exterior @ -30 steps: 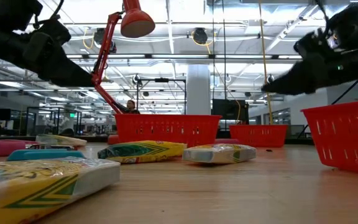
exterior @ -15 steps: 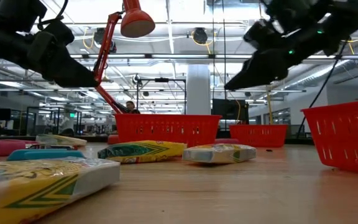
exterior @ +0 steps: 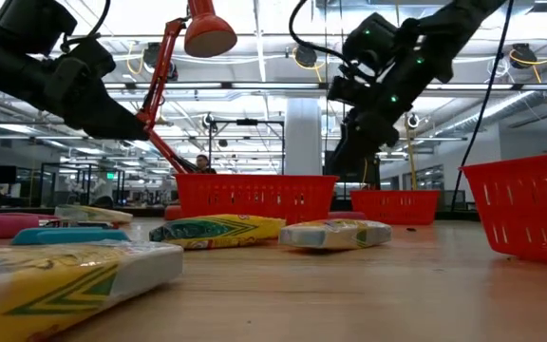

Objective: Pick & Place School Supplies
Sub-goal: Put the pink hole puncher into the middle red bin

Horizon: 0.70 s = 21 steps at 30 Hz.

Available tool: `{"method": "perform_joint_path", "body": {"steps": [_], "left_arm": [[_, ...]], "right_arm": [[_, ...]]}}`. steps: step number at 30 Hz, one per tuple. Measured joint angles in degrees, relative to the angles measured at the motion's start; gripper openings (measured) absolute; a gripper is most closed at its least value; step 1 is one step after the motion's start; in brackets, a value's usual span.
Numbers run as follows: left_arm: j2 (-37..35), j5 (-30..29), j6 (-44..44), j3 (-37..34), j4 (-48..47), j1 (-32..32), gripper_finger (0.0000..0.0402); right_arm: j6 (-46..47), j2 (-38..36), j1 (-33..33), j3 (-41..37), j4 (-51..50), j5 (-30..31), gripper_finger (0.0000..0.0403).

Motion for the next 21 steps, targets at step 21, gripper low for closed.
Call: {"method": "perform_joint_path", "body": {"steps": [21], "left_arm": [[0.0, 1.66, 1.06, 0.0, 1.19, 1.97, 0.0285]], "right_arm": [[-2.84, 10.51, -6.2, 4.04, -2.9, -5.4, 0.0222]]}}
